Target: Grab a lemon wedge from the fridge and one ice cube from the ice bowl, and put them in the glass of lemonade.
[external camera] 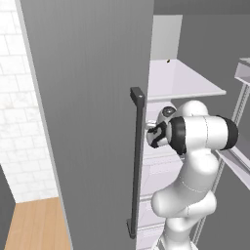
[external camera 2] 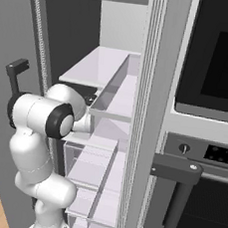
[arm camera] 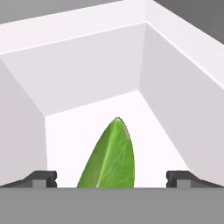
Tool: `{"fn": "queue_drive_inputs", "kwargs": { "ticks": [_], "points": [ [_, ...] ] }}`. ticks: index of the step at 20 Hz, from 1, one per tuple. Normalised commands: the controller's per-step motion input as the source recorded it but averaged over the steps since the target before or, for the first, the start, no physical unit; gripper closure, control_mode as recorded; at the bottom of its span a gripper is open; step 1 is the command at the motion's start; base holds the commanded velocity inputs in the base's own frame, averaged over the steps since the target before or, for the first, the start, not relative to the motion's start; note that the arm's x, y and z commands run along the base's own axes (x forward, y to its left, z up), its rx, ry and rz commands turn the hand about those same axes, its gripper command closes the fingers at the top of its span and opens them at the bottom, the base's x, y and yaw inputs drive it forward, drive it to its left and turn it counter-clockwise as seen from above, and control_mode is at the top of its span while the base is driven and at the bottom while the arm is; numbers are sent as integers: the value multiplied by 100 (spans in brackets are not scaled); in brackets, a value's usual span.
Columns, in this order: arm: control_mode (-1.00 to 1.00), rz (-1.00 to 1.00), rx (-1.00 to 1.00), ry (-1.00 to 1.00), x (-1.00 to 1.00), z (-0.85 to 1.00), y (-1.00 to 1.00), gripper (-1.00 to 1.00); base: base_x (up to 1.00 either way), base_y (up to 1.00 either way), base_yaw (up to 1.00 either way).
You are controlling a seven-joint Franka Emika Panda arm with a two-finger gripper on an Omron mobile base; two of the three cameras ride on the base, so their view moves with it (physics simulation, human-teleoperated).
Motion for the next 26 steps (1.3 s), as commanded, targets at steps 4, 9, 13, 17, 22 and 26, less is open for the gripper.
{"fn": "queue_drive_inputs", "kwargs": {
  "ticks": [4, 9, 13, 17, 22, 26],
  "points": [
    [-100, -6, 0, 0, 43, -4, 0, -100, 0, 0, 0],
    [-100, -5, 0, 4, -14, -64, -2, -100, 0, 0, 0],
    [-100, -4, 0, 4, -44, -51, -3, -100, 0, 0, 0],
    [-100, 0, 0, 0, -7, -19, -1, -100, 0, 0, 0],
    [-100, 0, 2, -6, -39, 5, 1, -100, 0, 0, 0],
    [-100, 0, 0, -1, -8, -1, 8, -100, 0, 0, 0]
  ]
}}
